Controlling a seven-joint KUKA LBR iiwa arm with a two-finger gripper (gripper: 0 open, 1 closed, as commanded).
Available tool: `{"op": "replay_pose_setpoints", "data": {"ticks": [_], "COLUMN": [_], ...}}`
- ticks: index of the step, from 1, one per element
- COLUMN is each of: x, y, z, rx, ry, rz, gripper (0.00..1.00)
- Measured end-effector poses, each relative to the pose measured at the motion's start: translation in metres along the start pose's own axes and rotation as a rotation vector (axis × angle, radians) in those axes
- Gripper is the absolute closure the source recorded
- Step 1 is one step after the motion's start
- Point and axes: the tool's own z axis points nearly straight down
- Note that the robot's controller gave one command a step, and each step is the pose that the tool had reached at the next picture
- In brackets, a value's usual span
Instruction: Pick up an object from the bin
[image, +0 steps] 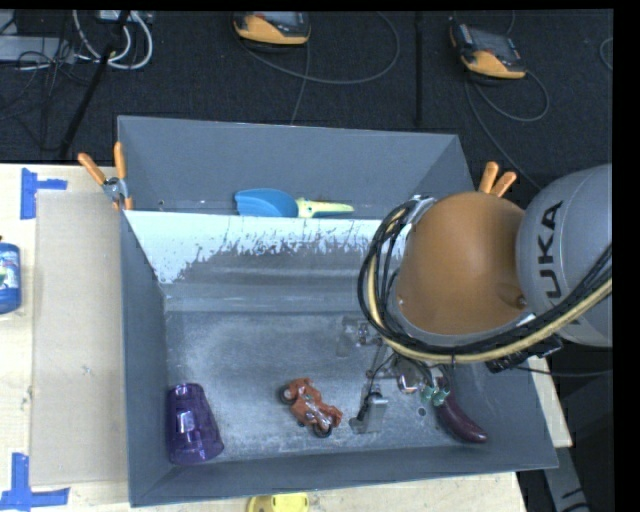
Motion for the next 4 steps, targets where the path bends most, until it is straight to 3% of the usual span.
{"op": "replay_pose_setpoints", "data": {"ticks": [1,2,3,4], "x": [0.0,-0.001,-0.01,-0.037], "y": [0.0,0.03,0.023,0.001], "z": [0.0,0.05,0.115,0.131], "rx": [0.0,0.0,-0.001,0.0], "ry": [0.0,-0.008,-0.004,-0.002], "rz": [0.0,-0.057,-0.074,-0.024], "gripper": [0.0,0.0,0.0,1.0]}}
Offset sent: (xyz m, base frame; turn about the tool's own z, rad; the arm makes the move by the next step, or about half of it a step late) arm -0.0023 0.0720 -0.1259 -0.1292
